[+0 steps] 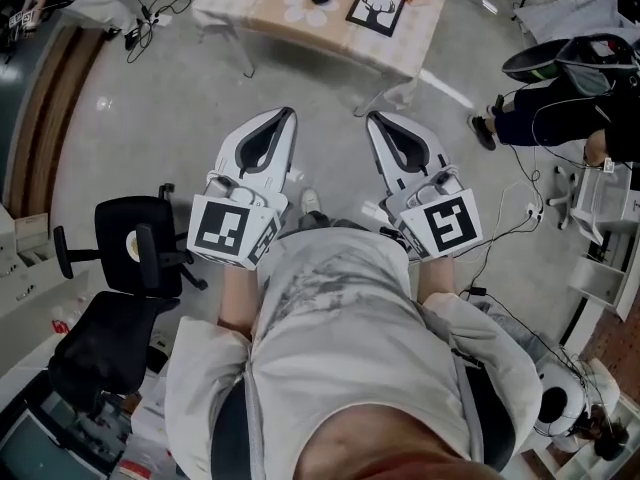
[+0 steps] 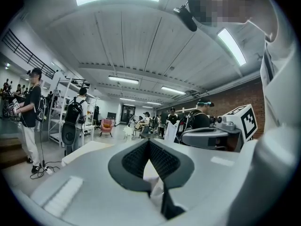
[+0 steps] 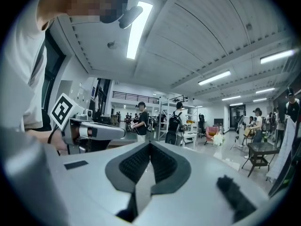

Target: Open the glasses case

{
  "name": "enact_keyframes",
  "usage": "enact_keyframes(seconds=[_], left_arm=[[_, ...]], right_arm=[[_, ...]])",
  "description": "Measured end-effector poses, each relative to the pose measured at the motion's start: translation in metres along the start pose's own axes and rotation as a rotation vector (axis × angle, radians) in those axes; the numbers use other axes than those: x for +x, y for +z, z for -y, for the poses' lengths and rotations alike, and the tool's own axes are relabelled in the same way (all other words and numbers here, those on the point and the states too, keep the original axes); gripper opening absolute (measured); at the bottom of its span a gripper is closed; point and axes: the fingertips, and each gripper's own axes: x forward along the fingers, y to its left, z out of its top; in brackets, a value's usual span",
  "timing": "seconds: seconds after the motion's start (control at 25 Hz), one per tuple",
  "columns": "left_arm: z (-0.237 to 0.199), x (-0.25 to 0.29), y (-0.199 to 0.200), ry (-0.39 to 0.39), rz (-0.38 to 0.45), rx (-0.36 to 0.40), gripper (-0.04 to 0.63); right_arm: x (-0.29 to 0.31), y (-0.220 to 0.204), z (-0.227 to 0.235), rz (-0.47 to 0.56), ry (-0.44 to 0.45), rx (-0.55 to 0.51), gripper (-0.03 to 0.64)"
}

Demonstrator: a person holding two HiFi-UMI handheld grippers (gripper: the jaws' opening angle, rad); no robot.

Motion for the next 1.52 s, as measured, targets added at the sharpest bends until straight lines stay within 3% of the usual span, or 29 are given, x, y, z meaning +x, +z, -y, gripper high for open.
enact_keyframes(seconds=[0.64, 1.0, 1.52], left_arm=[[-0.052, 0.038, -0.008, 0.014, -0.008, -0.043, 0.006], [-0.076, 0.087, 0.008, 0.056, 0.002, -0.016, 0.006], [-0.062, 0.152, 0.024, 0.113, 0.002, 0.012, 0.006]], right_arm=[[0.062, -0.005, 0.025, -0.042, 0.017, 0.014, 0.015], [0.096, 0.005, 0.074, -0.012, 0.061, 0.005, 0.015], [0.102, 0.005, 0.141, 0.014, 0.131, 0.021, 0.015]])
